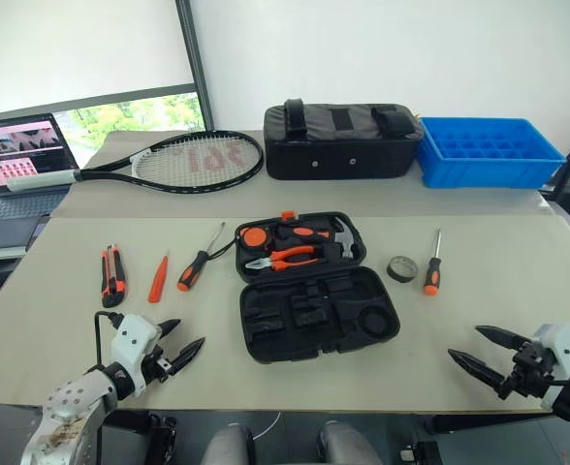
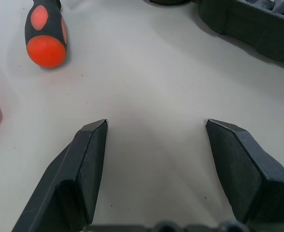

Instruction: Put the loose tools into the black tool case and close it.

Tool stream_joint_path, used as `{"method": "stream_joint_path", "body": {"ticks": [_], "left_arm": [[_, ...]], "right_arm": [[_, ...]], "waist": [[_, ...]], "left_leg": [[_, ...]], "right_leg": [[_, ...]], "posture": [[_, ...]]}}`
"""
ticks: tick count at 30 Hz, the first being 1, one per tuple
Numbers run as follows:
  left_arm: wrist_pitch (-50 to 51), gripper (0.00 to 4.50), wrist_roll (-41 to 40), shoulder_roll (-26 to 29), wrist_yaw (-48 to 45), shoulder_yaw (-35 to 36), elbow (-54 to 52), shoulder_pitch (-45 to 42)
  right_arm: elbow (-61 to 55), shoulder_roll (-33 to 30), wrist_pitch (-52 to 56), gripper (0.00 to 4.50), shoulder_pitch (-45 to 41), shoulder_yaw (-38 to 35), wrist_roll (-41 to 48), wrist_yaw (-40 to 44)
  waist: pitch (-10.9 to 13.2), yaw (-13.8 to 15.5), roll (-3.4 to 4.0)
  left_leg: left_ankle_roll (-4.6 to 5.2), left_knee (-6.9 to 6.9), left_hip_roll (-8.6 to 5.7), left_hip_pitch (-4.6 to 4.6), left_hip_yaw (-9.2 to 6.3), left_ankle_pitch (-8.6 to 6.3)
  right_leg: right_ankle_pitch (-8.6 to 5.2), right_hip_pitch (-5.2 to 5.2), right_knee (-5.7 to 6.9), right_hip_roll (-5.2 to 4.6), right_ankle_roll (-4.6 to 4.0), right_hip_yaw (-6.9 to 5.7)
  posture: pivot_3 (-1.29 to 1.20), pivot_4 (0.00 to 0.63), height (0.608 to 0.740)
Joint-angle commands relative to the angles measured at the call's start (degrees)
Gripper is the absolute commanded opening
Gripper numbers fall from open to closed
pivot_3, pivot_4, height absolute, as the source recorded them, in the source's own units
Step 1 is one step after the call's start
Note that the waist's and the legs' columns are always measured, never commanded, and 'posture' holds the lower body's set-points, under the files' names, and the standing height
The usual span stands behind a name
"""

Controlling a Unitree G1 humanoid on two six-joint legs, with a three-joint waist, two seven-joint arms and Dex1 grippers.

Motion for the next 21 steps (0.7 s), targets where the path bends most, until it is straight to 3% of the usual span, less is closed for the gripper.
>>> {"method": "stream_joint_path", "body": {"ticks": [1, 21], "left_arm": [[0.54, 3.47, 0.31, 0.40, -0.24, -0.41, -0.77, 0.30], [2.49, 3.47, -2.62, 0.60, 0.88, 2.15, -4.22, -2.40]], "right_arm": [[-2.36, -0.57, -1.01, 4.44, -0.37, -1.25, 0.16, -0.11], [-8.56, -0.34, 0.65, 4.44, -1.12, -1.37, 2.77, -0.08]], "waist": [[0.00, 0.00, 0.00], [0.02, 0.03, -0.03]], "left_leg": [[0.00, 0.00, 0.00, 0.00, 0.00, 0.00], [0.00, 0.00, 0.00, -0.03, -0.01, 0.00]], "right_leg": [[0.00, 0.00, 0.00, 0.00, 0.00, 0.00], [0.00, -0.01, 0.01, 0.00, 0.00, -0.02]], "posture": [[0.00, 0.150, 0.708], [0.00, 0.150, 0.708]]}}
